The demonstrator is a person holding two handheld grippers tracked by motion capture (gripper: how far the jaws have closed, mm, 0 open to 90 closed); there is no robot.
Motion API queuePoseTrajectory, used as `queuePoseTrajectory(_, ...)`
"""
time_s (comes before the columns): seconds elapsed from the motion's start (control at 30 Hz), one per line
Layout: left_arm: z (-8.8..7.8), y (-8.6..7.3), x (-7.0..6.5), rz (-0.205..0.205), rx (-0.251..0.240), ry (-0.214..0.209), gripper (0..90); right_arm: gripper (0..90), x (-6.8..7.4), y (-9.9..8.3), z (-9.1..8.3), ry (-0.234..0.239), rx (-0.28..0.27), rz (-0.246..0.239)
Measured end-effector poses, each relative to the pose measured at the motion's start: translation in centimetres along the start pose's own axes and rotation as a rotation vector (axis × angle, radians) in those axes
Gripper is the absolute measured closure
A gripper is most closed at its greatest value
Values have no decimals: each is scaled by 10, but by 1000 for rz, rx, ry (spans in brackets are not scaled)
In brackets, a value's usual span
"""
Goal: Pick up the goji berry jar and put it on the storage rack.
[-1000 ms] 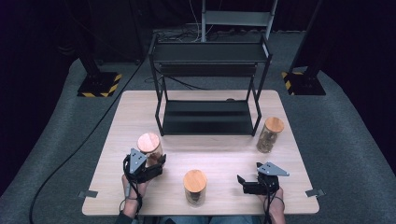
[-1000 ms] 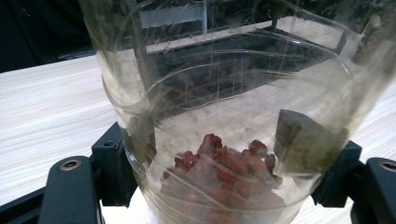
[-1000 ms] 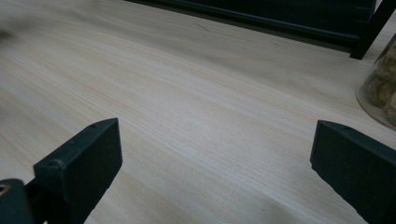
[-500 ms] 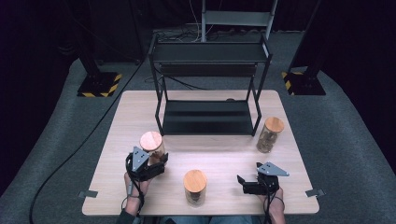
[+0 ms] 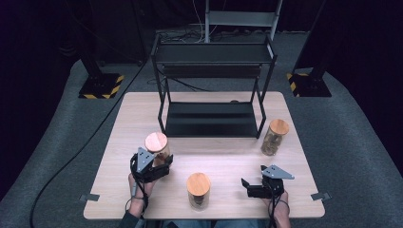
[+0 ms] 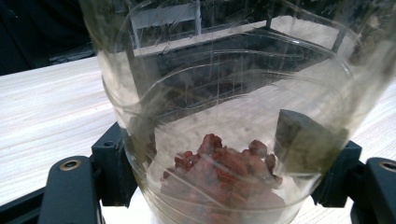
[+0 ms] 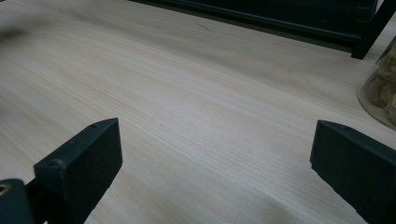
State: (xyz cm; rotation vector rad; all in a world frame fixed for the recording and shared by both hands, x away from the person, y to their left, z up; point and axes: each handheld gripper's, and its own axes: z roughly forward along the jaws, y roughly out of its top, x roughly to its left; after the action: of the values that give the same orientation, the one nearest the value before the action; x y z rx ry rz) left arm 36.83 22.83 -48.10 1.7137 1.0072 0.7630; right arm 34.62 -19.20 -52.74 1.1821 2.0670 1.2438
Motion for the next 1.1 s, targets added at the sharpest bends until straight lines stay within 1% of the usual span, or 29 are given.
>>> queuePoseTrajectory(0.27, 5, 2, -1, 1, 1, -6, 250, 16, 0, 0, 0, 2, 3, 2)
queuePoseTrajectory(0.5, 9, 5, -3, 12, 5, -14, 250, 16, 0, 0, 1, 1, 5, 0)
queuePoseTrajectory(1.1, 23, 12, -9, 12, -4, -30, 250, 16, 0, 0, 1, 1, 8, -4)
